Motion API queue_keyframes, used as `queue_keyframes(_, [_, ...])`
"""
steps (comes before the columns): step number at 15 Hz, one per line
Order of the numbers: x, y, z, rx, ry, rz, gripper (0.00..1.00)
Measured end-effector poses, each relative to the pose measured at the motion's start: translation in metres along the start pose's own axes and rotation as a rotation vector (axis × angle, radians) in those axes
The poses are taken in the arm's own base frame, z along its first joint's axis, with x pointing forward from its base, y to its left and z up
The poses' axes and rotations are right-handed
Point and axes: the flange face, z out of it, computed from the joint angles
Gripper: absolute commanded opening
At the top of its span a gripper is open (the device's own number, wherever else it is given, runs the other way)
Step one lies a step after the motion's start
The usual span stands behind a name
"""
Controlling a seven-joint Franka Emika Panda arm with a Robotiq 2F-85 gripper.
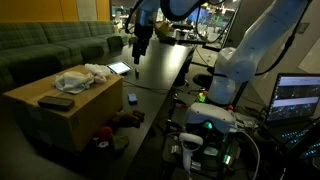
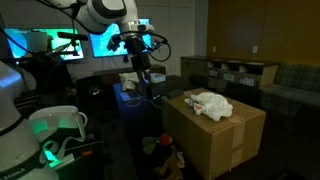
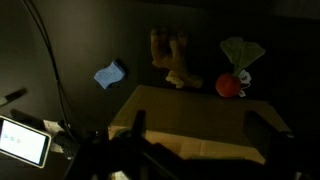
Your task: Put the objects on the table onto the box and the objects on the box onto the table
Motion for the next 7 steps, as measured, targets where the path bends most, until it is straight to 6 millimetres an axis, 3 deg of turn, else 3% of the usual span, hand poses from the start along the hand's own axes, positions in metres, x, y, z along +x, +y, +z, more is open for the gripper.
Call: queue_keyframes(7, [-0.032, 0.031, -0.002, -0.022, 0.022, 0.107, 1.00])
